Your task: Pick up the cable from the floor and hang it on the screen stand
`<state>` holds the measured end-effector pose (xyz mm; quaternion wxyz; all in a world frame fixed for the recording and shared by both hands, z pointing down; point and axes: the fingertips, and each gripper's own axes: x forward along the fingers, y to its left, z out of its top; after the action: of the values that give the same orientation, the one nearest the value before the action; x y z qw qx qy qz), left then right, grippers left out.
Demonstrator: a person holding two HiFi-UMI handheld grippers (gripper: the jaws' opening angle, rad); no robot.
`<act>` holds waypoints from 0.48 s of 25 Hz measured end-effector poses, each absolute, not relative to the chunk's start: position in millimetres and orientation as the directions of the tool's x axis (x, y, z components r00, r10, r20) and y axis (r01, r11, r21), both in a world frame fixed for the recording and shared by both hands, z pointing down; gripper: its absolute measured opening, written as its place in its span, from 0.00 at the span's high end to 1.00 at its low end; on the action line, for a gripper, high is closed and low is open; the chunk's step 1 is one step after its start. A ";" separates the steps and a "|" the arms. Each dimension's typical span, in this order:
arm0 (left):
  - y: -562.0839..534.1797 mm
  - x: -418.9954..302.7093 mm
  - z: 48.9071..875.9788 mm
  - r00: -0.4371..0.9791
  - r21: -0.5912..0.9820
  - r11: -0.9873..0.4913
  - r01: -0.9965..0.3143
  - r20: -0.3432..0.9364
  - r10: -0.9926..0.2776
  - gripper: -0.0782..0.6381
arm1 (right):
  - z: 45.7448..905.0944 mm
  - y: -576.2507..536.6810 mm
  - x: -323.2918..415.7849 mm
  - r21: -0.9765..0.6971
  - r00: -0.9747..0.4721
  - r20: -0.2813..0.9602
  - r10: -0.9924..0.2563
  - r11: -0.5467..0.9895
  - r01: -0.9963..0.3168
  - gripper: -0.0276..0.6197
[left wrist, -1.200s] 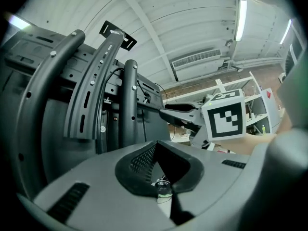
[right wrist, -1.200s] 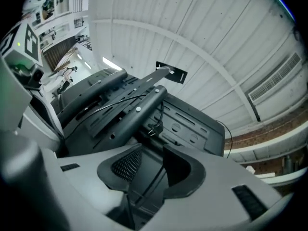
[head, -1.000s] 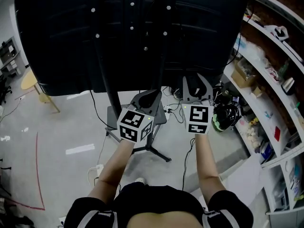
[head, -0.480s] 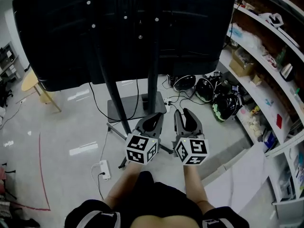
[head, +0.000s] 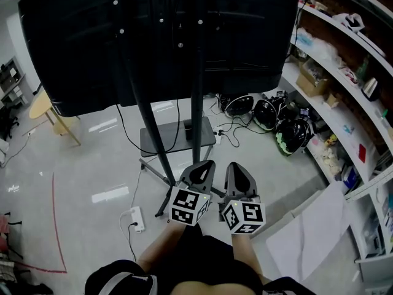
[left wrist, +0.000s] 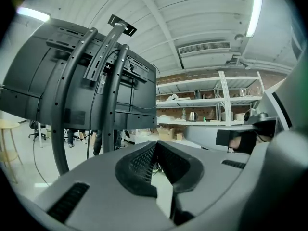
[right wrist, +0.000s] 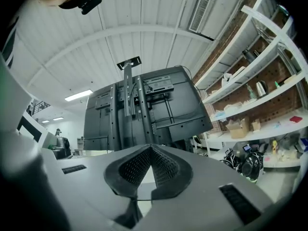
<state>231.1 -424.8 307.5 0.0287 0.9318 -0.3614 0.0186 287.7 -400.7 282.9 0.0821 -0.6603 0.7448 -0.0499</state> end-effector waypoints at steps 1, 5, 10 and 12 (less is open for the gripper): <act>-423.6 231.9 306.8 0.741 0.036 -0.740 -0.671 0.054 -0.669 0.88 | 282.3 -399.3 287.6 -0.182 -0.115 -0.058 -0.992 0.124 -0.976 0.92; -420.9 233.9 307.2 0.748 0.041 -0.747 -0.664 0.057 -0.662 0.88 | 281.6 -392.9 289.5 -0.167 -0.110 -0.061 -0.992 0.119 -0.979 0.92; -419.4 241.4 310.1 0.756 0.058 -0.754 -0.655 0.057 -0.652 0.88 | 286.6 -389.0 297.2 -0.158 -0.107 -0.052 -0.993 0.114 -0.981 0.92; -417.9 242.7 313.4 0.757 0.061 -0.755 -0.653 0.065 -0.650 0.88 | 288.5 -386.7 299.0 -0.164 -0.105 -0.053 -0.993 0.113 -0.980 0.92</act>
<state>242.7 -417.9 313.4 0.0397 0.9364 -0.3480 0.0198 299.0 -386.7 288.5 0.0745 -0.6646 0.7422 -0.0436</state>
